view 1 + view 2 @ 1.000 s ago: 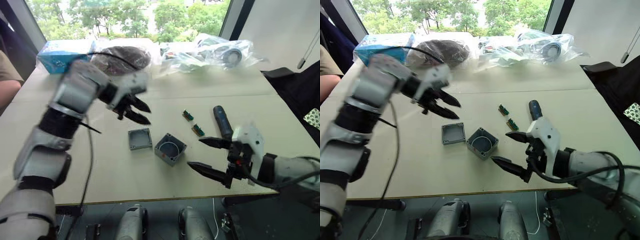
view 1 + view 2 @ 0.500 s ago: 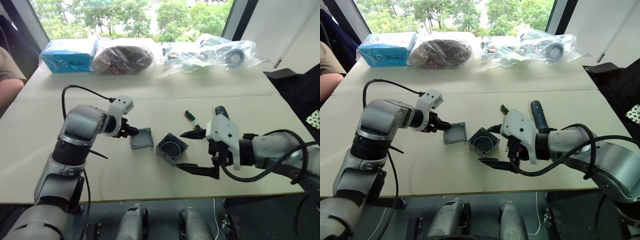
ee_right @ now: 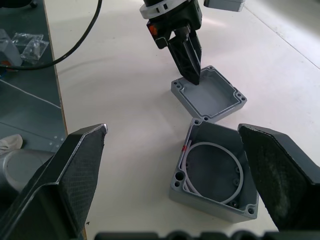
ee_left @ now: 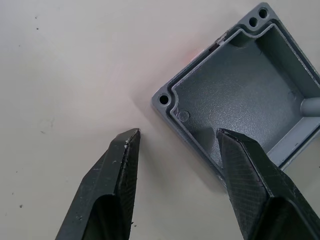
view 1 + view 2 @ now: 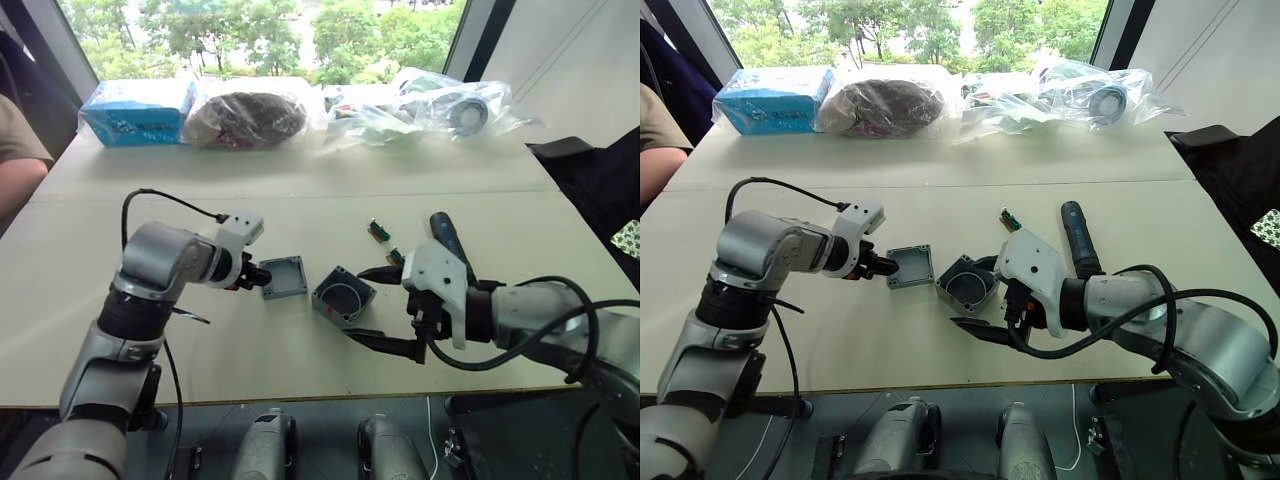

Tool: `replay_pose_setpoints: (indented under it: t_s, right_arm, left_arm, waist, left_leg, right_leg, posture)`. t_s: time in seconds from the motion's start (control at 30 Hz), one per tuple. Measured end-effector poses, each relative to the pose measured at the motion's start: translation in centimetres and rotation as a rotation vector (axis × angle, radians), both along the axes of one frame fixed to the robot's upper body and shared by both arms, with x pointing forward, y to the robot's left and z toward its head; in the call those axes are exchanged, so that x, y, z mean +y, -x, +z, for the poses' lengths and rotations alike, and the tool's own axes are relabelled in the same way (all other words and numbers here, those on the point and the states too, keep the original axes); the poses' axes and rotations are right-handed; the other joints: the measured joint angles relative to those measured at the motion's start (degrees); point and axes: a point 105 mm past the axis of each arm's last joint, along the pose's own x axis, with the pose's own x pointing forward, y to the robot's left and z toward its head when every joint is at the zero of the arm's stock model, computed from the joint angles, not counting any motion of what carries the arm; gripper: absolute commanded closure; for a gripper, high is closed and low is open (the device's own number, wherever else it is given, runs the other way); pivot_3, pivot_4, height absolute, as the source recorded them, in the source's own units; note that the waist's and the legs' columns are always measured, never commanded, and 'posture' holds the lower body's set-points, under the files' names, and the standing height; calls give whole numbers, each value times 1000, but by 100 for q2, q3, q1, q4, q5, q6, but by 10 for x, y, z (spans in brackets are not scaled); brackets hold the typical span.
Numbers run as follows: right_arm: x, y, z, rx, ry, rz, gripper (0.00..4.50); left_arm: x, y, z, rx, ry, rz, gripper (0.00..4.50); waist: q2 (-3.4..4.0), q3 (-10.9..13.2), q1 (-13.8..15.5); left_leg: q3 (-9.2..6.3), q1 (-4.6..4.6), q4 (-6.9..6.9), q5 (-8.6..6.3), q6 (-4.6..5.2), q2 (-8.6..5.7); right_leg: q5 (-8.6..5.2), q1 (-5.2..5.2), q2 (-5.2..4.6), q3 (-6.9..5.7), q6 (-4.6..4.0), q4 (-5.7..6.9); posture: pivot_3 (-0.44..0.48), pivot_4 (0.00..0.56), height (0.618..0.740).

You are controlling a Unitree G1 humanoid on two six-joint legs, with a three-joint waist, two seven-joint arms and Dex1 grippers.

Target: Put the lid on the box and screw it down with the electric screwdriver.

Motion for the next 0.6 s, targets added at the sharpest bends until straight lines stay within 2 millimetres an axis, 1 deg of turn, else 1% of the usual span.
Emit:
replay_pose_setpoints:
  t_s: [0.03, 0.07, 0.1, 0.27, 0.37, 0.4, 0.43, 0.5, 0.53, 0.6]
  right_arm:
    - [-1, 0, -1, 3, 0, -9, 0]
    - [-1, 0, -2, 5, 0, -12, 0]
    - [-1, 0, -3, 8, 0, -17, 0]
    - [-7, -2, -3, 13, -17, -54, 0]
    - [-9, -9, 3, 50, -179, -102, 0]
    - [-12, -13, 5, 58, -206, -125, 0]
    - [-15, -20, 10, 62, -264, -155, 0]
    - [-18, -35, 23, 63, -375, -203, 0]
    - [-19, -43, 29, 63, -422, -223, 0]
    - [-19, -57, 40, 71, -501, -256, 0]
  left_arm:
    - [-2, 0, -1, 8, 3, -4, 3758]
    - [-2, 0, -1, 11, 5, -4, 4207]
    - [-2, 0, -1, 11, 4, -2, 4429]
    - [-5, -2, -2, 10, -5, 16, 4429]
    - [-4, -4, -1, 14, -5, 27, 4429]
    - [-3, -6, 0, 12, -9, 35, 4429]
    - [1, -10, 1, -4, -5, 51, 4429]
    - [6, -24, 10, -83, 21, 70, 4429]
    - [6, -32, 20, -155, 41, 69, 4429]
    - [4, -51, 48, -323, 97, 60, 4429]
  waist:
    - [0, 0, 0]
    - [0, -1, 0]
    - [1, -2, 1]
    - [2, -5, 16]
    - [-7, -10, 8]
    - [-6, -8, 2]
    - [-11, -7, -3]
    - [-12, -5, -18]
    - [-11, -4, -14]
    - [-11, -5, 1]
  left_leg:
    - [0, 0, 0, 0, 0, 0]
    - [0, 2, 0, 0, 0, -1]
    - [0, 4, 0, 0, 0, -1]
    - [-1, 24, 0, 0, -1, -2]
    - [-5, 42, -1, -1, -1, -2]
    - [-3, 42, -1, -1, -2, -2]
    - [-3, 44, -1, -1, -2, -1]
    - [1, 44, -4, 1, -5, 0]
    - [1, 43, -10, 2, -8, 0]
    - [0, 37, -18, 3, -10, 0]
  right_leg:
    - [0, 1, 0, 0, 0, 0]
    - [0, 2, 0, 0, 0, 0]
    - [0, 5, 0, 0, 0, 0]
    - [-1, 30, -2, -2, -2, -3]
    - [-5, 53, -2, -7, -9, -10]
    - [-12, 51, -2, -6, -21, -12]
    - [-12, 52, -1, -6, -22, -11]
    - [-10, 45, -1, -3, -23, -10]
    - [-10, 42, -1, -2, -23, -8]
    - [-9, 36, -2, -3, -24, -9]
  posture:
    - [0, 150, 740]
    - [0, 150, 740]
    - [0, 150, 740]
    - [0, 150, 740]
    - [0, 150, 740]
    - [0, 150, 740]
    - [0, 150, 740]
    - [0, 150, 740]
    - [0, 150, 740]
    - [0, 150, 740]
